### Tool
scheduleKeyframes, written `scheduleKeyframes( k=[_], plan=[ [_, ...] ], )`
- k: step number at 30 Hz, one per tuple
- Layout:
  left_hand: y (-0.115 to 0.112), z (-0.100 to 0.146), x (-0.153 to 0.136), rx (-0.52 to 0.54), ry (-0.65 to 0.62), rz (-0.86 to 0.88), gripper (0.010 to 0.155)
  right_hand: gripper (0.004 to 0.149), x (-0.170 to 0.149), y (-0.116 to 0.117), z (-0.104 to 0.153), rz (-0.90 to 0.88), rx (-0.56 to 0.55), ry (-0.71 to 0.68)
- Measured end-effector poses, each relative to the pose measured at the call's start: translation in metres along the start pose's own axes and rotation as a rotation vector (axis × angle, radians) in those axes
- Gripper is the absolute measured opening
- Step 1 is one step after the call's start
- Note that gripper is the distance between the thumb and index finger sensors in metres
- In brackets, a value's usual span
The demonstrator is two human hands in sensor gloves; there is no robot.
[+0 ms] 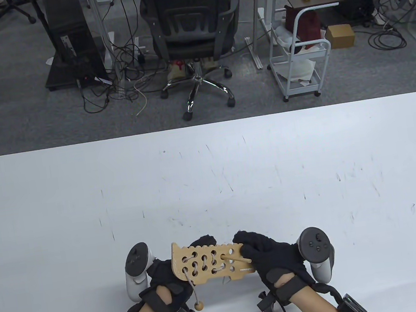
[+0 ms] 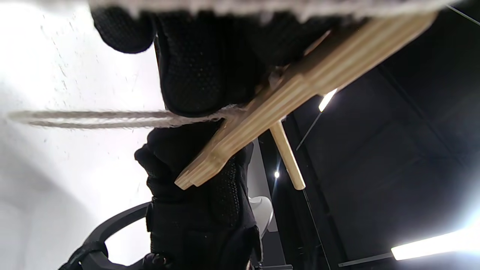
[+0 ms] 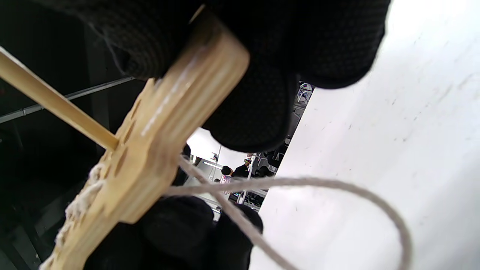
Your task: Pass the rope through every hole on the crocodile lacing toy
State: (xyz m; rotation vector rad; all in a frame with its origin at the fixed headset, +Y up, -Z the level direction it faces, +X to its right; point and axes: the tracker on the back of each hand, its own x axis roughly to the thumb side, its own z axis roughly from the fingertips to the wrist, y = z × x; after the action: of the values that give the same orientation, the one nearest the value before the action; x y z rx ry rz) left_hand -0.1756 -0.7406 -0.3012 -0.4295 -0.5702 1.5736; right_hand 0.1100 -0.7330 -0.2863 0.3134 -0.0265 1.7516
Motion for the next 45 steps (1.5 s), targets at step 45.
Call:
scheduleKeyframes(
  k=[45],
  plan=[
    [0.036,0.026,0.038,0.306,-0.151,-0.478,0.076,0.045,-0.006,-0.011,-0.001,0.097,-0.08,0.072]
  ],
)
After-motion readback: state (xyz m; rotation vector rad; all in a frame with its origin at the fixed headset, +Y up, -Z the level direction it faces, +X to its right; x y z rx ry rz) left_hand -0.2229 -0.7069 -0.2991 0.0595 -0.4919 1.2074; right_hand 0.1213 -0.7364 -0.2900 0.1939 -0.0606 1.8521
